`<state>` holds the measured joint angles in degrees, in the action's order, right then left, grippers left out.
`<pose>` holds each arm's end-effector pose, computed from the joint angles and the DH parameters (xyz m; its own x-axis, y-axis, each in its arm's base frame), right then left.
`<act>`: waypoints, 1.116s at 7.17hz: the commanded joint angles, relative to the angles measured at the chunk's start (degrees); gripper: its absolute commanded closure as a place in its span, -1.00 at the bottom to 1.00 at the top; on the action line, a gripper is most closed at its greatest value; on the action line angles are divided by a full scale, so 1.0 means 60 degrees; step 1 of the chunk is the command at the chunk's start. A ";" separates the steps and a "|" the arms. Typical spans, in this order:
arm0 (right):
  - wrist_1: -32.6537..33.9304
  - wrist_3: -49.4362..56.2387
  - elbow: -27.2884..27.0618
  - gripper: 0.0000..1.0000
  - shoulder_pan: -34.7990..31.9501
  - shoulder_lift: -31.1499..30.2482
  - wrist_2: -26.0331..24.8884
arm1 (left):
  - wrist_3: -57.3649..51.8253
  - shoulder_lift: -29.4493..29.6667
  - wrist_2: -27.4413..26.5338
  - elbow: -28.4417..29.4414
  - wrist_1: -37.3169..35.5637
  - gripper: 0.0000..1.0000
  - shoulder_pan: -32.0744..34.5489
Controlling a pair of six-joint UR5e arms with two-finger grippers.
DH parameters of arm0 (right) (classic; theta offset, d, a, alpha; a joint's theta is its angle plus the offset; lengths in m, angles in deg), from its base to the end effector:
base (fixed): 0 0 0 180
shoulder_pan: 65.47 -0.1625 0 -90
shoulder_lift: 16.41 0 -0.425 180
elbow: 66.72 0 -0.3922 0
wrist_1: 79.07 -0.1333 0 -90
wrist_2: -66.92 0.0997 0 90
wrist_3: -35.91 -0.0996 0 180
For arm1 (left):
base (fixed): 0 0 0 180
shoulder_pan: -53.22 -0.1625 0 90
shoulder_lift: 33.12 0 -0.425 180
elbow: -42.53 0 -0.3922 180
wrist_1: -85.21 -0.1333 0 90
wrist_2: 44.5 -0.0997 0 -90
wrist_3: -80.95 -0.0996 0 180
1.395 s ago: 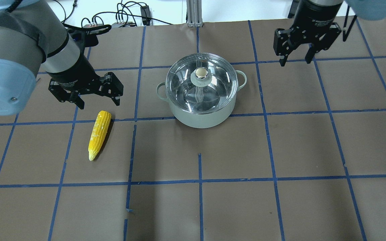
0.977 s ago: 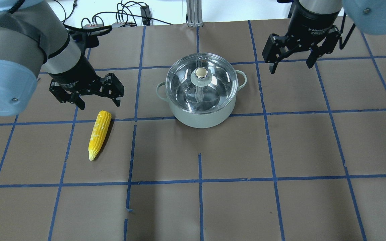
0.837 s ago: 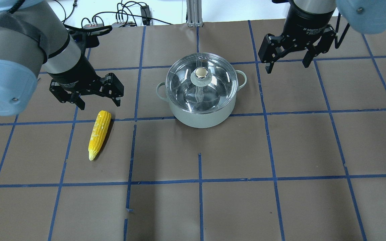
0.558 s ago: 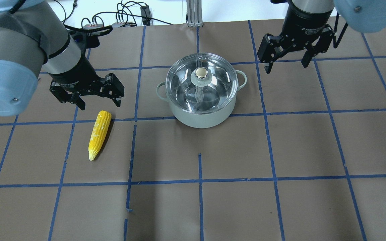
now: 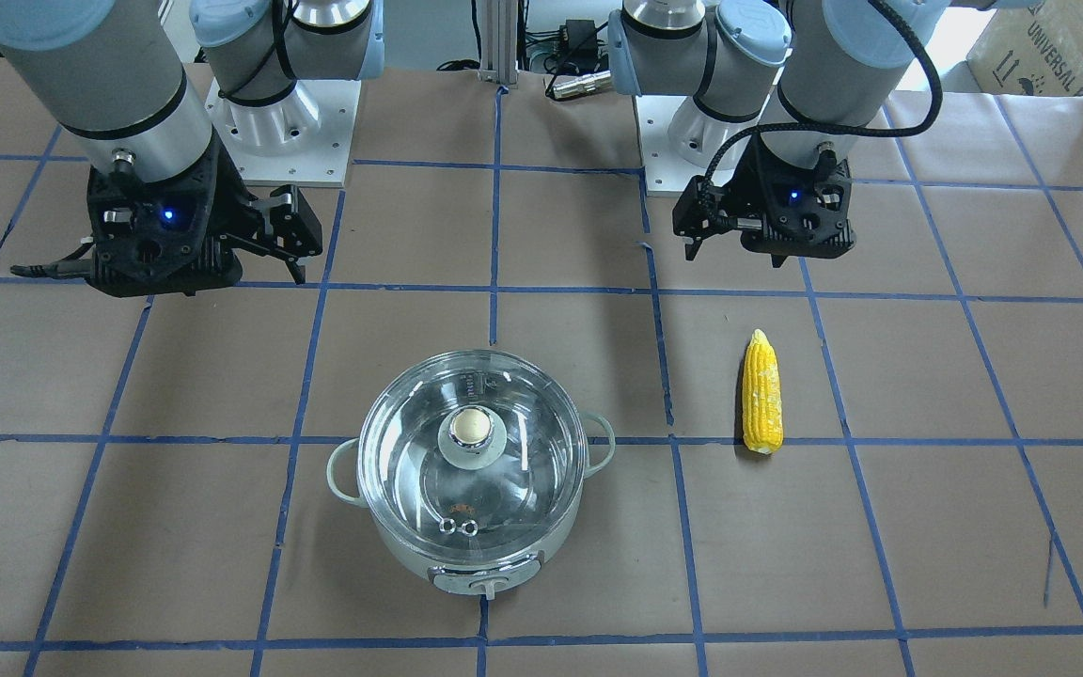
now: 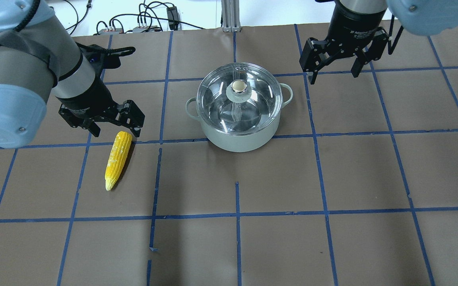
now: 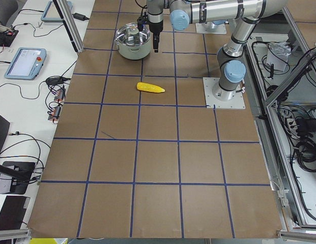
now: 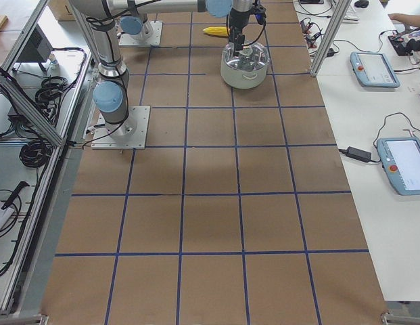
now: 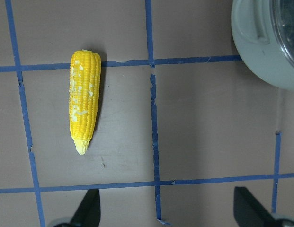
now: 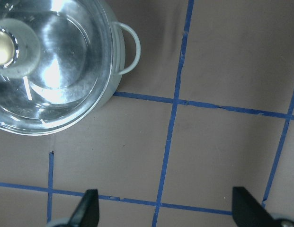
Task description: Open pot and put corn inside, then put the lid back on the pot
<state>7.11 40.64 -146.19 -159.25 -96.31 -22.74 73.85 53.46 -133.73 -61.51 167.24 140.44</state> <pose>0.1705 -0.5503 0.4785 -0.9890 -0.1475 -0.0108 -0.1479 0.9873 0.0584 -0.1124 -0.4611 0.4104 -0.9970 0.0746 0.0190 0.0754 0.9962 0.0442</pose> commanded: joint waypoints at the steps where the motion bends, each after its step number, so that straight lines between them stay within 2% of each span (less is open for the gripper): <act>1: 0.0183 -0.1087 0.1270 -1.00 -0.0699 0.1487 0.0132 | -0.1259 -0.0117 0.0032 -0.1300 -0.1609 -1.00 -0.0866; 2: 0.0226 -0.1908 0.2032 -1.00 -0.1545 0.2205 0.0061 | -0.1699 -0.0017 0.0018 -0.1917 -0.2283 -1.00 -0.1102; 3: 0.0372 -0.3192 0.2257 -0.99 -0.2192 0.2851 0.0017 | -0.2211 0.0216 0.0047 -0.2314 -0.3334 -1.00 -0.1438; 5: 0.0768 -0.3439 0.2026 -0.99 -0.2447 0.3018 0.0016 | -0.2216 0.1005 0.0061 -0.2465 -0.4116 -1.00 -0.1909; 7: 0.1279 -0.3701 0.1908 -0.98 -0.2447 0.3120 0.0074 | -0.2245 0.1855 0.0076 -0.2436 -0.5201 -0.97 -0.1910; 8: 0.1325 -0.3877 0.1821 -0.94 -0.2433 0.3498 0.0118 | -0.2201 0.2193 0.0091 -0.2436 -0.5437 -0.96 -0.1910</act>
<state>14.16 18.64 -134.70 -173.88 -77.26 -22.37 60.53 63.82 -133.26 -76.16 137.25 129.05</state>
